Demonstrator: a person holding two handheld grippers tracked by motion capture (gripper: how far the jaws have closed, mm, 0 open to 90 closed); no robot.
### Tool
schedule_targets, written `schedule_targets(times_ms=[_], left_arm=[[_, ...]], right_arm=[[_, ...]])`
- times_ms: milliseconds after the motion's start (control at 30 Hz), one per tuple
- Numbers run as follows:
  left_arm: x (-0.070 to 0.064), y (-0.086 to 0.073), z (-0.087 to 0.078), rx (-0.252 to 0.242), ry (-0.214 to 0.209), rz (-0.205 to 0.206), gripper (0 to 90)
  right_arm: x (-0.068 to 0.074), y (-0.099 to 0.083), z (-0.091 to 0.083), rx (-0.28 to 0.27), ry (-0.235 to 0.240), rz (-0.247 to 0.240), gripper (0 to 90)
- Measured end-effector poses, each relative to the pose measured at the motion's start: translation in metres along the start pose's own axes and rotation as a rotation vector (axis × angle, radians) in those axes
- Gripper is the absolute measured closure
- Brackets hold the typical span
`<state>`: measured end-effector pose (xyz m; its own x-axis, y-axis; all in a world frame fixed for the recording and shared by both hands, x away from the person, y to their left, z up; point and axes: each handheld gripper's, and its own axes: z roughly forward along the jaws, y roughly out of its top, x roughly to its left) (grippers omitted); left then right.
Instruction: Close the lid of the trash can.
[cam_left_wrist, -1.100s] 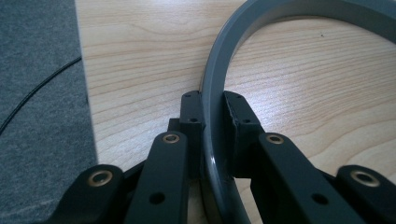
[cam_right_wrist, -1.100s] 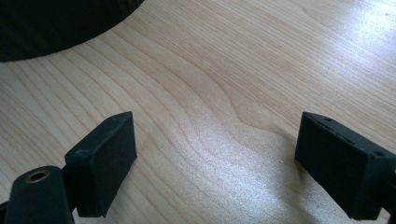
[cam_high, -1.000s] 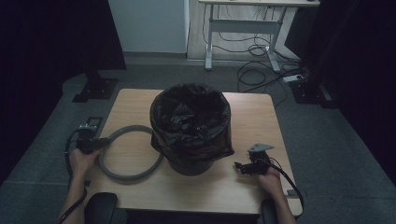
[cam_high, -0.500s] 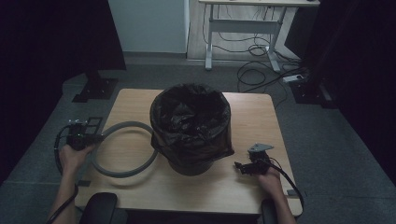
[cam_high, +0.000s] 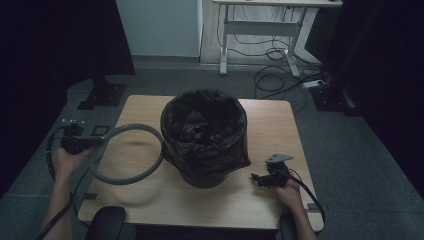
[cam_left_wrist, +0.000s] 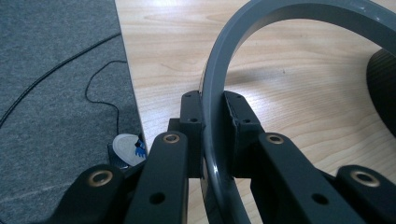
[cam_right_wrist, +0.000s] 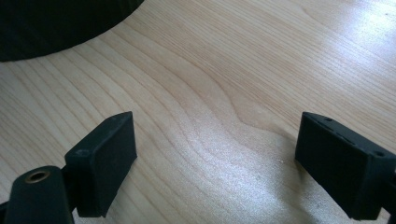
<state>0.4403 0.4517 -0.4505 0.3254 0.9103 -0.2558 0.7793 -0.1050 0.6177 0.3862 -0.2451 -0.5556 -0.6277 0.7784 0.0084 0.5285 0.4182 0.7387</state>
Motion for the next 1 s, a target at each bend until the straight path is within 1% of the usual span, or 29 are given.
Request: schedule_targets(times_ms=[300,433,1000], left_arm=[[0.002,0.014,-0.023,-0.005,0.002,-0.009,78.6],[0.001,0.02,-0.032,-0.005,-0.006,-0.013,78.6],[-0.005,0.045,-0.062,-0.005,-0.032,-0.03,78.6]], right_arm=[[0.0,0.0,0.0,0.0,0.0,0.0,11.8],[0.0,0.0,0.0,0.0,0.0,0.0,11.8],[0.0,0.0,0.0,0.0,0.0,0.0,11.8]])
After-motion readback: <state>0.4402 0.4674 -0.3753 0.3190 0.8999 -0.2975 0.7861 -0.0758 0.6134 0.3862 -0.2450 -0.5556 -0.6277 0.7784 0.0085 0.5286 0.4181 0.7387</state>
